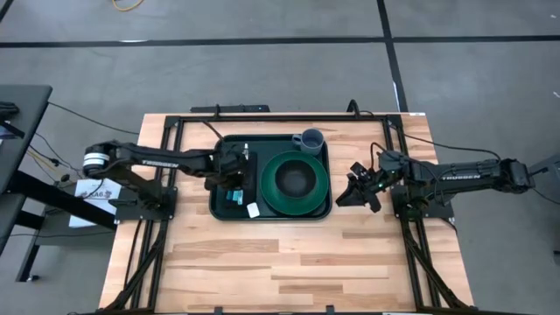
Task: Set up tray
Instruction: Put the blue knife on the black napkin to the right of the blue spoon
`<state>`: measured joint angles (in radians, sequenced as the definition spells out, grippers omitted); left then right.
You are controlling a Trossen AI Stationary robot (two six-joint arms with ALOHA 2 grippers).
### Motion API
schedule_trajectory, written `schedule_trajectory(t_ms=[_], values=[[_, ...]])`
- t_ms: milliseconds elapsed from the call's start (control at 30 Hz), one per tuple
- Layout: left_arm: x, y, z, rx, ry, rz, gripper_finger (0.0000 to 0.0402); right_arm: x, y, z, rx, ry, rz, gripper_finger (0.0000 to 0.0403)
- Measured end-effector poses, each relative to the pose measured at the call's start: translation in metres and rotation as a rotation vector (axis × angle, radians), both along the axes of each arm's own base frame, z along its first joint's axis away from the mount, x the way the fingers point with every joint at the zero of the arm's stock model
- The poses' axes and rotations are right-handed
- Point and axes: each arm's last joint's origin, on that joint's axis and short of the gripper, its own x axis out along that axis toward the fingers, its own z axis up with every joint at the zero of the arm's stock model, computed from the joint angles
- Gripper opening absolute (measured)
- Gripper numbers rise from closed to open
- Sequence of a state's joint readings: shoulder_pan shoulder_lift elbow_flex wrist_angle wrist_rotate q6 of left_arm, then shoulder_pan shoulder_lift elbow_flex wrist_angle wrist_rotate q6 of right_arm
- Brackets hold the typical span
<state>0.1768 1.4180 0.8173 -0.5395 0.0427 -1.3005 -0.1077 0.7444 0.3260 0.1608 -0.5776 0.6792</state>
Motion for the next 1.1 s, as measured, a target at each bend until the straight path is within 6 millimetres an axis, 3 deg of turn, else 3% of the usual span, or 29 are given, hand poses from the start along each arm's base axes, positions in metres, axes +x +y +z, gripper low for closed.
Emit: schedule_trajectory(t_ms=[400,733,967,1100], values=[[0.013,0.017,-0.025,-0.066,0.016,-0.008,0.0014,0.0,-0.009,0.0,0.003,0.006,-0.052,0.0074],[0.01,0.026,-0.027,-0.102,0.02,-0.003,0.0014,0.0,-0.01,0.0,0.003,0.005,-0.058,0.0074],[0.015,0.026,-0.04,-0.146,0.046,-0.017,0.0014,0.0,-0.009,0.0,0.001,0.004,-0.057,0.0074],[0.016,0.026,-0.046,-0.168,0.065,-0.014,0.0039,0.0,-0.009,0.0,0.001,0.003,-0.057,0.0074]])
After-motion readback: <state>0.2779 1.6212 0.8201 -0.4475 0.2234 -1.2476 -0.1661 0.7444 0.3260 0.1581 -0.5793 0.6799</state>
